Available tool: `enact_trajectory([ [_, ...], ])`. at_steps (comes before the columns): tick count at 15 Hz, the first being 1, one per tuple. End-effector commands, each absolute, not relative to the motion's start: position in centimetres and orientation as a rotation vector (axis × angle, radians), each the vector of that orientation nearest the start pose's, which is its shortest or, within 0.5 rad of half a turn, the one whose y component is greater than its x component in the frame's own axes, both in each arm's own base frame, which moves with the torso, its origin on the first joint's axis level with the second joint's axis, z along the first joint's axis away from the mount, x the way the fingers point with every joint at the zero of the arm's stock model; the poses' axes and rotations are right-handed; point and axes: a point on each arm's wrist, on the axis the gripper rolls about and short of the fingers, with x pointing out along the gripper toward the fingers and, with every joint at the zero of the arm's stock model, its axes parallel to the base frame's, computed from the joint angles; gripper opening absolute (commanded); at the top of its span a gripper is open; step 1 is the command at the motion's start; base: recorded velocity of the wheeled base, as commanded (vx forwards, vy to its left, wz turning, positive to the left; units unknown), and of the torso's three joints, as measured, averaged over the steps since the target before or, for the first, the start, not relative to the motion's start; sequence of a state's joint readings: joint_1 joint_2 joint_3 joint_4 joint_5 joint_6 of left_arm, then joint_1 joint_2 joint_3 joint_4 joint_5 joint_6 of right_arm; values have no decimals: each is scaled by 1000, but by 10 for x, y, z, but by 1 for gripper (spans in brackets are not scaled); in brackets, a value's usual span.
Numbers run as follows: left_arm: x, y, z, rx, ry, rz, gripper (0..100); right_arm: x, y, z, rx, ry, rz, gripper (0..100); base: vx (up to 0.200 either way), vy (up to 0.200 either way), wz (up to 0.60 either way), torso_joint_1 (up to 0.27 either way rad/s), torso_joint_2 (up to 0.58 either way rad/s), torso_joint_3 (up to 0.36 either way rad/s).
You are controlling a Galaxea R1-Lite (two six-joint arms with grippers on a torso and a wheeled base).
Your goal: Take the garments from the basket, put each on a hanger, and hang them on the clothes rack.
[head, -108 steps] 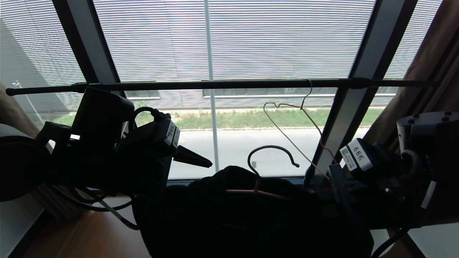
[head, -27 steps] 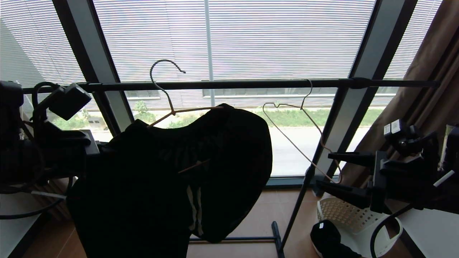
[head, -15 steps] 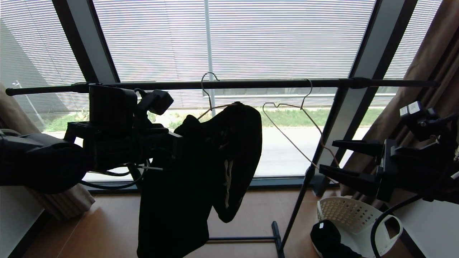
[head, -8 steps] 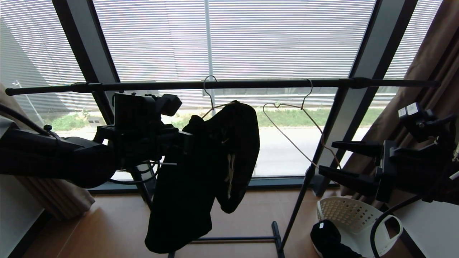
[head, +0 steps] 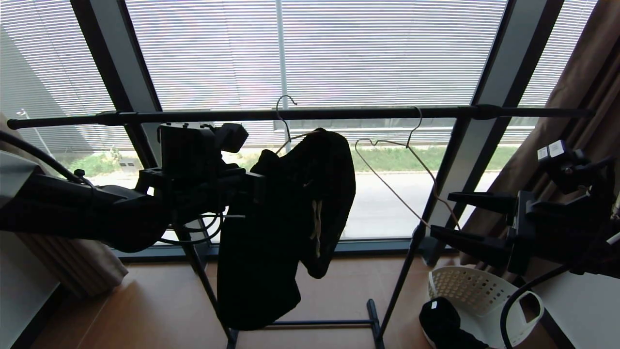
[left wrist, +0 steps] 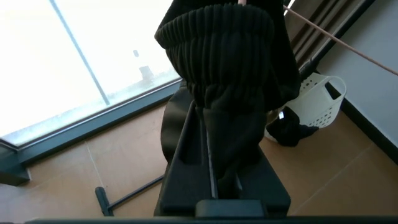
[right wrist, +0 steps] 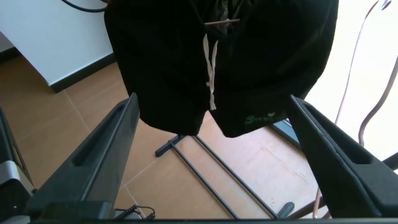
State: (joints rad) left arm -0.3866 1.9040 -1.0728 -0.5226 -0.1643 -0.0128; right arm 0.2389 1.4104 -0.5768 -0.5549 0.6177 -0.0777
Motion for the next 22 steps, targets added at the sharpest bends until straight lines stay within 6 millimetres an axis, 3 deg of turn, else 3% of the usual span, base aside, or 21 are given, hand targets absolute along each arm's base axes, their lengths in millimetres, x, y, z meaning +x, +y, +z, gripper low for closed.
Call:
enact_trajectory([
  [1,344,-144,168,25,327,-538,0,211,65,190,-18,251,862,100,0,0,0,0,0,0],
  [10,353,-149,159,28,344,-540,0,212,65,188,-17,258,862,100,0,0,0,0,0,0],
  [18,361,-169,157,35,326,-579,0,211,65,189,-17,257,862,100,0,0,0,0,0,0],
  [22,370,-169,151,35,273,-508,0,211,65,189,-17,257,862,100,0,0,0,0,0,0],
])
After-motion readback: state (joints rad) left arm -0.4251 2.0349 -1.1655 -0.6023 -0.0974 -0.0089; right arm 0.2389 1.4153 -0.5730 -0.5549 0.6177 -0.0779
